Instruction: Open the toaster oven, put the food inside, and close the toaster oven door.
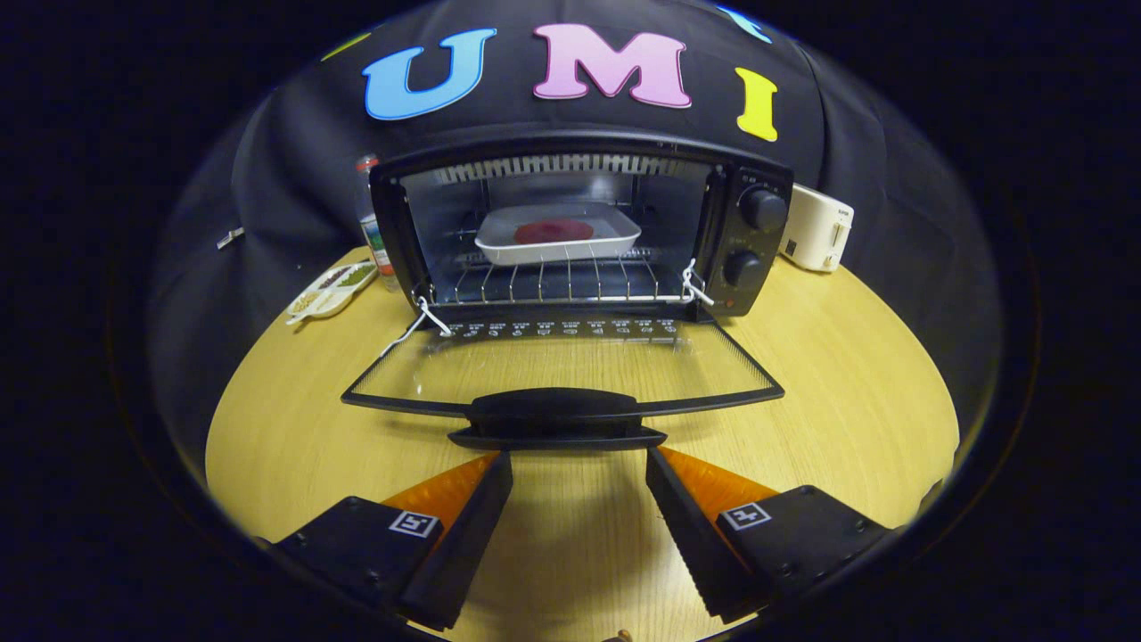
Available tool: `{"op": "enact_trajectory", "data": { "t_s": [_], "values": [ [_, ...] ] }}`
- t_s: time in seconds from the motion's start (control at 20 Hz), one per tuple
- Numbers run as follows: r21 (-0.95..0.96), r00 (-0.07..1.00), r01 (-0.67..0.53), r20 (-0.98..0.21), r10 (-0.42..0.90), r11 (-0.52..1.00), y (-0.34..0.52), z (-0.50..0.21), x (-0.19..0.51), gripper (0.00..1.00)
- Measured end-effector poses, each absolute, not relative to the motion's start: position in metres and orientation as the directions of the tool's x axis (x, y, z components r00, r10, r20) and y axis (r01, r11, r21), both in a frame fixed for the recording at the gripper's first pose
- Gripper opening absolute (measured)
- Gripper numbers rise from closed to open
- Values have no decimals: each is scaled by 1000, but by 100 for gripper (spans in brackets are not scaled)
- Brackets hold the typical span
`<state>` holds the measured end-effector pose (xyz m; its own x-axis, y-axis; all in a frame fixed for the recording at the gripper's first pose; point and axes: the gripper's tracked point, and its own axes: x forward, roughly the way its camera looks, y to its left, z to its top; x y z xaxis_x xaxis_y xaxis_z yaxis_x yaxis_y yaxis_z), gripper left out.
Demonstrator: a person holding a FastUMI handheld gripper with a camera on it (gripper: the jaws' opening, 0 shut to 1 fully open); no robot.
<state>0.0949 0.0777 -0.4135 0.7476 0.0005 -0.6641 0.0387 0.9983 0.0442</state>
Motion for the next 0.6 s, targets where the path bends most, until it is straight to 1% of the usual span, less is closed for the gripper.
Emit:
{"op": "enact_trajectory", "data": {
  "t_s": [0.15, 0.35, 0.6],
  "values": [
    [53, 810, 17, -586, 17, 998, 77, -371, 113, 99],
    [78, 900, -11, -433, 44, 997, 73, -298, 145, 99],
    [76, 956, -92, -273, 109, 993, 57, -213, 119, 98]
  ]
}}
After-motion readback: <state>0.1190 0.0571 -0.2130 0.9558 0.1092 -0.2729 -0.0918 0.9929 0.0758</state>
